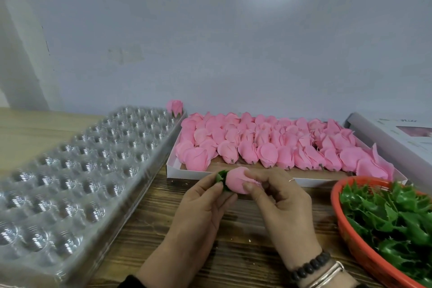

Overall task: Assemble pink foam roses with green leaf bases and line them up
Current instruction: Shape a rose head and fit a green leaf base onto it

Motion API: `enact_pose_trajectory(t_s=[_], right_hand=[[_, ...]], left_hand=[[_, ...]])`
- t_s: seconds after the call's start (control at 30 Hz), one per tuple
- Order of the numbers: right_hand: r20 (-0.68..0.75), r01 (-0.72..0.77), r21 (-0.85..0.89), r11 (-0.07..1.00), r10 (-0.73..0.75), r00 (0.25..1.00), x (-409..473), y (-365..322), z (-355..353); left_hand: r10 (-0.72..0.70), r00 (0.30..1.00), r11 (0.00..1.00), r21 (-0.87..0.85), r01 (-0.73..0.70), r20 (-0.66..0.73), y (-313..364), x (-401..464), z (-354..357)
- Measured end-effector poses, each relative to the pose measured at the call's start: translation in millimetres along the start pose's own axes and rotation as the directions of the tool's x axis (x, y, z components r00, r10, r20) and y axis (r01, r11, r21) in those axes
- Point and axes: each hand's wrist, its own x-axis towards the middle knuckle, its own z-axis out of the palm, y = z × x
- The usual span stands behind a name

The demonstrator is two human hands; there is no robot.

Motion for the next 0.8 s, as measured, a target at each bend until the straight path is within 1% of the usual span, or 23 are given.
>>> enact_pose_trajectory(t_s=[0.2, 0.33, 0.47, 0.6, 0.8], right_hand=[[0.012, 0.056, -0.089, 0.994, -0.055, 0.998, -0.7, 0.5, -0.6], [0.005, 0.071, -0.115, 0.991, -0.070, 0.998, 0.1, 2.2, -0.7], [0.018, 0.083, -0.119, 0.989, -0.082, 0.996, -0.1, 2.1, -2.0], [0.045, 0.103, -0.121, 0.987, -0.098, 0.994, -0.2, 1.0, -2.4], [0.040, 0.090, -0.147, 0.985, -0.085, 0.996, 0.6, 2.8, -3.1]], left_hand=[[0.030, 0.999, 0.999, 0.031, -0.029, -0.028, -0.5, -1.1, 1.7], [0.057, 0.998, 0.996, 0.071, -0.054, -0.039, 0.0, -1.1, 2.4], [0.079, 0.997, 0.988, 0.134, -0.077, -0.011, -0.5, -3.0, 2.6], [0.081, 0.996, 0.977, 0.195, -0.089, 0.048, -0.6, -5.7, 4.1], [0.127, 0.991, 0.968, 0.214, -0.131, 0.034, 1.0, -6.5, 6.3]])
